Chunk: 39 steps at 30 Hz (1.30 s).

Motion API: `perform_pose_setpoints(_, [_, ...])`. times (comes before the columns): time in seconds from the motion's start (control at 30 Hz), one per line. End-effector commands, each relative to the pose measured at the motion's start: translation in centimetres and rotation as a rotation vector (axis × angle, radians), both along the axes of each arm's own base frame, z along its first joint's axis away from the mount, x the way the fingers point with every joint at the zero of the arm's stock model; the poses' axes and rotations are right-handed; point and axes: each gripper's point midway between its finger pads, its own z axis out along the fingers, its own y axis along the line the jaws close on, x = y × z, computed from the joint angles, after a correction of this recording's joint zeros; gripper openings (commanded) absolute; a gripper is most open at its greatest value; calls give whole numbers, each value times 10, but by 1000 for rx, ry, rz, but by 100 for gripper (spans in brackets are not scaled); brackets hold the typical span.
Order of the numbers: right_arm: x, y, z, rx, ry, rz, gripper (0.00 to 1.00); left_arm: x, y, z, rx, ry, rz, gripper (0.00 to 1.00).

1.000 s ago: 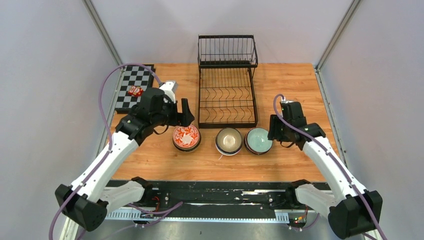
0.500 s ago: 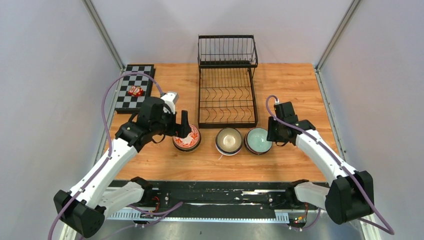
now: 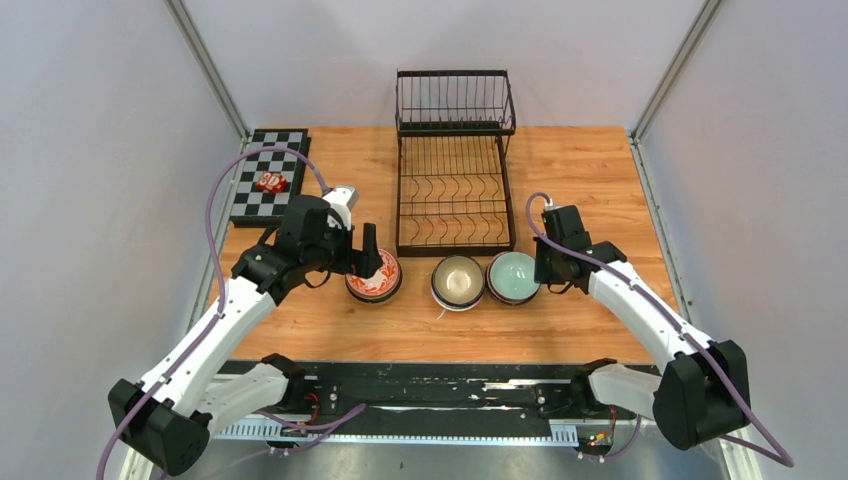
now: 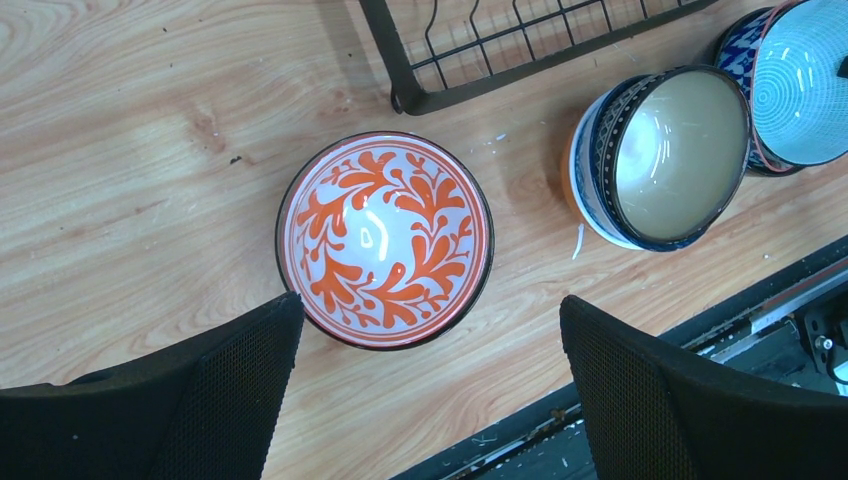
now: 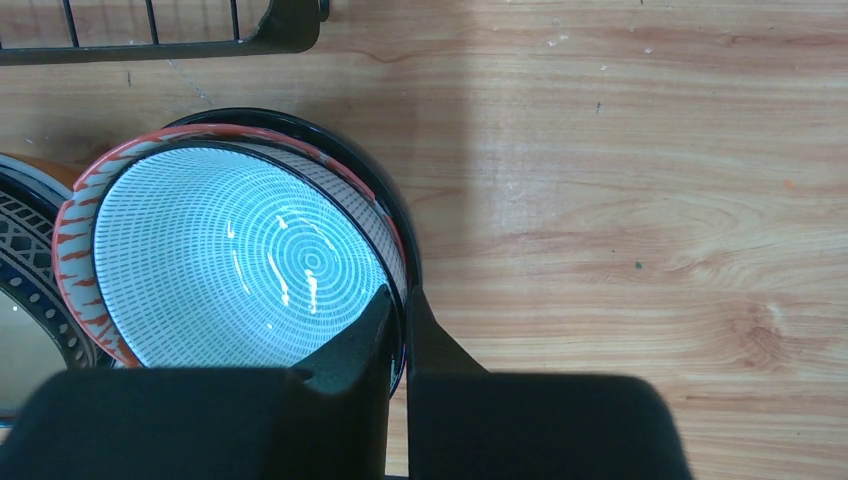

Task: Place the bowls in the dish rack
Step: Pick up the bowl from the center of the board, then place the bowl in the dish rack.

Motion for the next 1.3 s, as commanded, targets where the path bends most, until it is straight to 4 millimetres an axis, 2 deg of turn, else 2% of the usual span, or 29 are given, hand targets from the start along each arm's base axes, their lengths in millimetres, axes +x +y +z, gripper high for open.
perform_pose_setpoints(0.0, [-8,-8,-6,-59,13,-11,3,-3,-3,1,-7,0,-22,100])
perform_pose_setpoints(0.2, [-8,-6,4,-68,-19,2,3,-4,-5,6,-21,-7,-25,100])
perform_pose_setpoints(0.47, [-7,-4,31,-62,-85,19,3,-6,-15,17,-73,-9,-58,100])
perform_pose_setpoints(0.8, [-3,11,90,-82,-196,100,3,-10,-29,52,-183,-73,-103,100])
perform_pose_setpoints(0.9, [-1,22,109,-94,-238,136,3,-11,-27,71,-231,-145,-89,100])
perform_pose_setpoints(1.07, [2,49,130,-118,-266,215,3,-16,-30,95,-291,-208,-104,100])
perform_pose_setpoints(1.27, [3,92,148,-124,-318,303,2,-26,-42,100,-348,-189,-174,100])
